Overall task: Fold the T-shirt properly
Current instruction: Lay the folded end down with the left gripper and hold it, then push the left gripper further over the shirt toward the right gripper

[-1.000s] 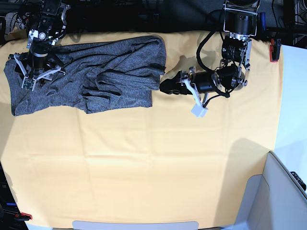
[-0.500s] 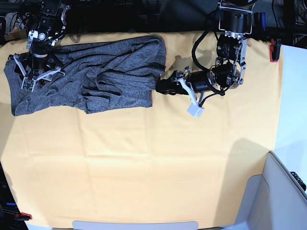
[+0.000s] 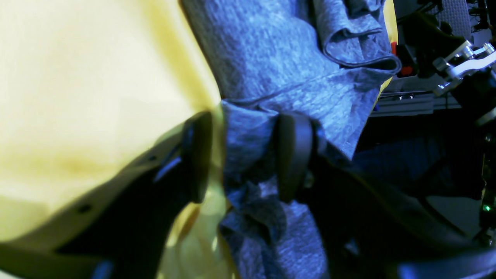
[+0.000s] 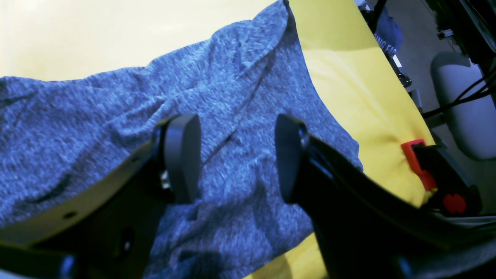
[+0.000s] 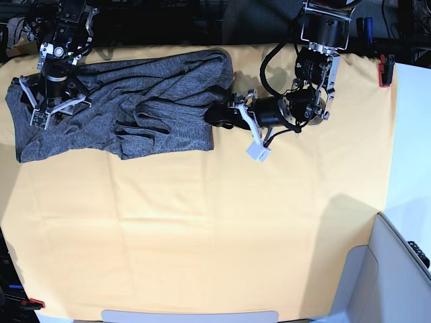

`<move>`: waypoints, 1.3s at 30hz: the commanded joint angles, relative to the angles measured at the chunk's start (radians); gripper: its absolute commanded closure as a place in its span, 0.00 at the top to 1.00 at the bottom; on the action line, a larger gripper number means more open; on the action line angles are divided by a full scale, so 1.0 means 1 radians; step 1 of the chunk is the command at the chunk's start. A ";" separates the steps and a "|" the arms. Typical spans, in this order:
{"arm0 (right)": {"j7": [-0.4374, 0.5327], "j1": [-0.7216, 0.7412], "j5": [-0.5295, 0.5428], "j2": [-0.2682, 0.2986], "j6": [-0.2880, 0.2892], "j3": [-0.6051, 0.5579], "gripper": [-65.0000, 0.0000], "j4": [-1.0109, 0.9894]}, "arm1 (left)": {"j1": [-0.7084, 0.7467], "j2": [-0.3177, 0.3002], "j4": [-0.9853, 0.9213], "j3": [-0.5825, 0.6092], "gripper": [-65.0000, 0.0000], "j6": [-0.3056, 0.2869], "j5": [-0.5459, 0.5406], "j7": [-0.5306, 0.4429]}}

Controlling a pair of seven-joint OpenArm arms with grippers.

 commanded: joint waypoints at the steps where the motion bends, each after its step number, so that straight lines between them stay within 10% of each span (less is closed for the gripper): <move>1: 0.026 0.006 -0.005 0.007 -0.007 0.002 0.48 0.017 | -0.001 -0.001 0.007 -0.002 0.26 0.005 0.022 0.032; 6: 0.026 0.006 -0.005 0.007 -0.007 0.002 0.48 0.017 | -0.010 -0.003 0.007 -0.003 0.00 0.007 0.021 0.038; 39: 0.025 0.000 -0.005 0.007 -0.007 0.002 0.48 0.017 | 0.033 0.192 0.435 0.109 0.01 0.007 0.019 0.240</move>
